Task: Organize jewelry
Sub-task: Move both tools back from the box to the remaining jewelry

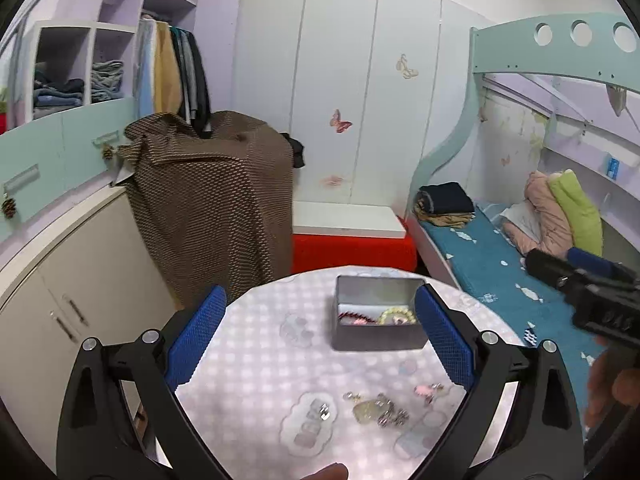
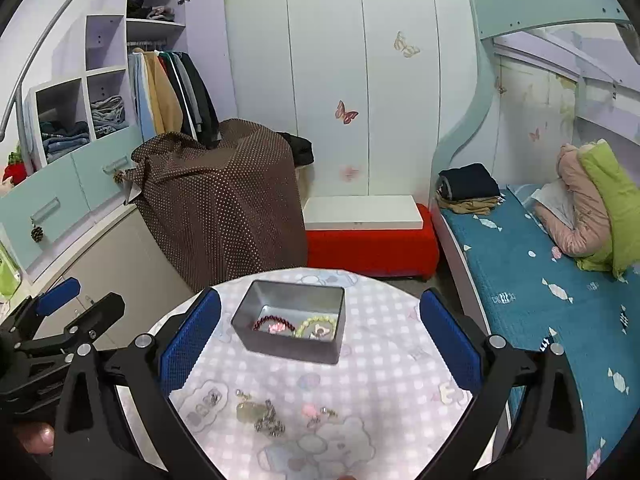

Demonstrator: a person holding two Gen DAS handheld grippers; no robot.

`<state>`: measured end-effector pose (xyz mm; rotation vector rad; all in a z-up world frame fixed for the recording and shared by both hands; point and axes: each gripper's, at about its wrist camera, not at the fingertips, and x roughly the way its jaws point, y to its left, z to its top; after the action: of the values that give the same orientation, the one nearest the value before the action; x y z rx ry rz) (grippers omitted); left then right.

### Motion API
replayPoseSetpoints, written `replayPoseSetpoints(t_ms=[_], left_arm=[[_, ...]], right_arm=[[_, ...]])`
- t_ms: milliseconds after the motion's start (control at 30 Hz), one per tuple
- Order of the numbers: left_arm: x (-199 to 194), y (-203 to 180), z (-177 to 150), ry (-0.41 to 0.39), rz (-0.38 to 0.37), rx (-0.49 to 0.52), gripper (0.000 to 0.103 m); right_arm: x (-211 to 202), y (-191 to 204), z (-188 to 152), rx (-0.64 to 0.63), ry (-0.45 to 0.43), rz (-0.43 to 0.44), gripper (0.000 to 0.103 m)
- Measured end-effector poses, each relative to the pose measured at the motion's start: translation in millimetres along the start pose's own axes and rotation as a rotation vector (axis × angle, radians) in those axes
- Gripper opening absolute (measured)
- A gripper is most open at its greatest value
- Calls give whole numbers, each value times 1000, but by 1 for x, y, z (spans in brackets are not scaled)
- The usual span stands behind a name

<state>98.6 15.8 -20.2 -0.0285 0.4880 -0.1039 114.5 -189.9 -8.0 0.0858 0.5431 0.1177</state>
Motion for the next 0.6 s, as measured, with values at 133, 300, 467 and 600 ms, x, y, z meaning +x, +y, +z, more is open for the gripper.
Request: replayPoseSetpoints(t_ms=[133,300,467,600], left_arm=[[-11,12,-23,9,42,-30,95],[-29,19,-48,20,49,-48,95],[-36,20,-58,14,61,-24,95],[-23,21,-66,53,64,-28,95]], right_arm=[[-10,0,-17,0,1,-30,96],[-26,2,-39,5,-10,-66,96],[-27,12,-54,-22,7,-66,96],[-13,18,-65,-38,46,-67,96]])
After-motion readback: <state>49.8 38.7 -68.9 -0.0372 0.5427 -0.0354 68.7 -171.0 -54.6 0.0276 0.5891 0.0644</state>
